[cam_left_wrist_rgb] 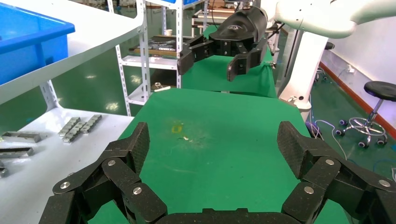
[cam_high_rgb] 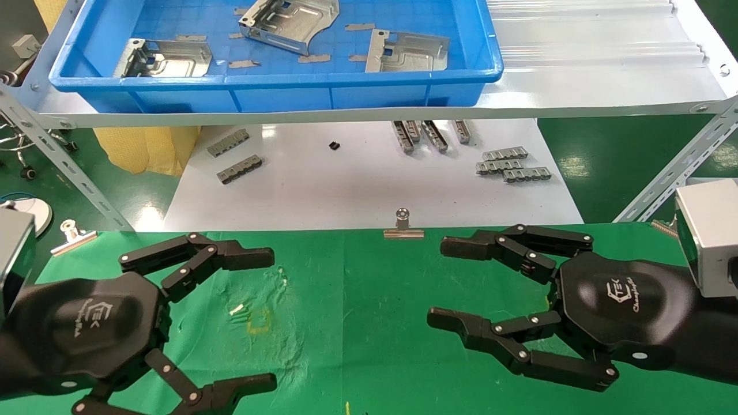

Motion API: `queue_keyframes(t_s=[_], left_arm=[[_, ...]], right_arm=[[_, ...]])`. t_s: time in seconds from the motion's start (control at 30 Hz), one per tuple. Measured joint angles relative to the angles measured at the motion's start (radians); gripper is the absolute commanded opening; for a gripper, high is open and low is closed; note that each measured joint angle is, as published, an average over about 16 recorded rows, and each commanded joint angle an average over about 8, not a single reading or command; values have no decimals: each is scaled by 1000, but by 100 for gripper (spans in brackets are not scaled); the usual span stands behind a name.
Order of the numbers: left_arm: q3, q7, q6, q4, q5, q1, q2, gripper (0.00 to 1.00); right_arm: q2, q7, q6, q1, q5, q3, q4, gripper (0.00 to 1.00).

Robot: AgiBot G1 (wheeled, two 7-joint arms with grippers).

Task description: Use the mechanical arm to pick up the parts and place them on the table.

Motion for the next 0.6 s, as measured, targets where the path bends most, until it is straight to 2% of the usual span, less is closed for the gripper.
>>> queue_keyframes(t_s=[0.4, 0.6], left_arm=[[0, 1, -1, -1, 1, -3, 1, 100], [0, -1, -11, 1, 14, -46, 12, 100]], right_arm=[[0, 0, 0, 0, 0, 0, 0, 0], [0, 0, 0, 0, 0, 0, 0, 0]])
